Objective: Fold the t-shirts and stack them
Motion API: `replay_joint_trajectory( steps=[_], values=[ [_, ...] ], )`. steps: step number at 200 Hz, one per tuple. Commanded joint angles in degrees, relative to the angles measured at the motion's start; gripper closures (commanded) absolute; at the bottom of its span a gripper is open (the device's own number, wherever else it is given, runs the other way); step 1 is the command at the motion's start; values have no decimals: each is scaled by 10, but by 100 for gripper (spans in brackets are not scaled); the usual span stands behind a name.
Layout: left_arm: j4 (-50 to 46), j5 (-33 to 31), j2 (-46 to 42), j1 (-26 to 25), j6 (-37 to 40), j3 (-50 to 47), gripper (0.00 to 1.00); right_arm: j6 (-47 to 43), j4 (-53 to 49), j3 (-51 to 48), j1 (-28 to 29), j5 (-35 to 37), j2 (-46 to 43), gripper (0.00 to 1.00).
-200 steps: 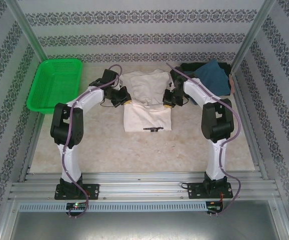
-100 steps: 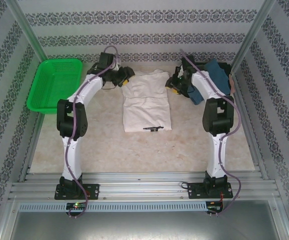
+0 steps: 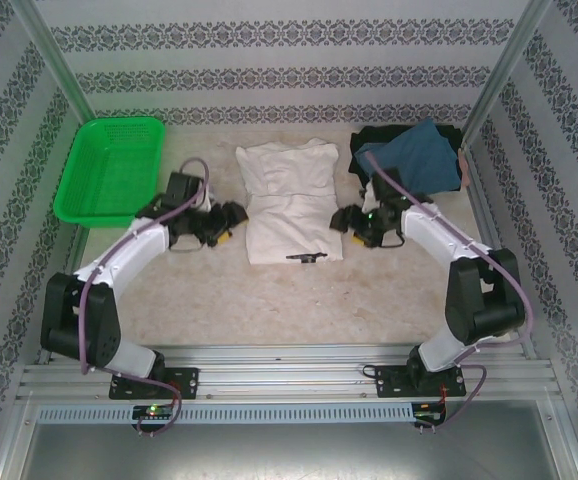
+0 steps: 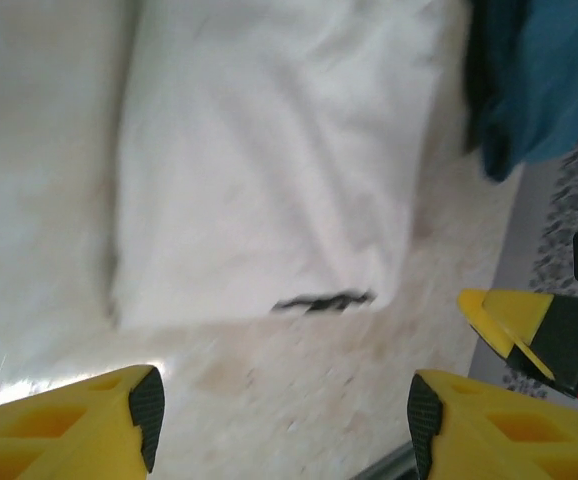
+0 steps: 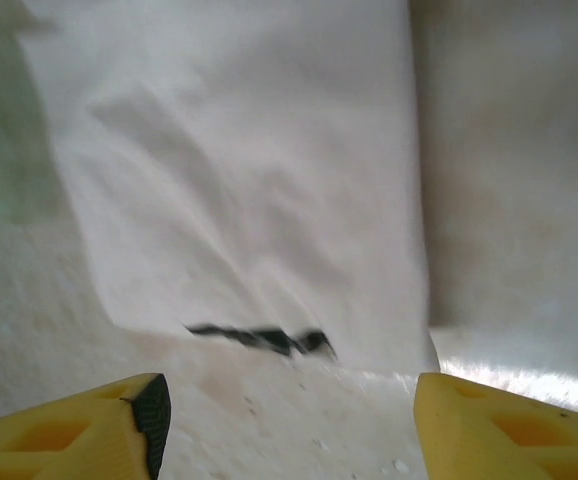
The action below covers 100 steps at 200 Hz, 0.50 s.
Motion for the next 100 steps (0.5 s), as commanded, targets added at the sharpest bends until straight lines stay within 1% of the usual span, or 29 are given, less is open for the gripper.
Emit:
replay_joint_trajectory(
  steps=[1, 20, 33, 74, 100],
  values=[
    [123, 10, -4, -25, -74, -80, 34, 32, 100, -60, 4, -41, -3, 33],
    [195, 9, 10, -40, -114, -118, 33, 38, 126, -88, 2, -37, 5, 33],
    [232, 9, 30, -48, -132, -124, 33, 39, 136, -91, 3, -43, 21, 33],
    [280, -1, 99, -65, -156, -118, 35, 46, 150, -77, 7, -45, 63, 34],
    [280, -15, 133, -75, -164, -107, 38, 48, 145, -67, 10, -40, 83, 37]
  ],
)
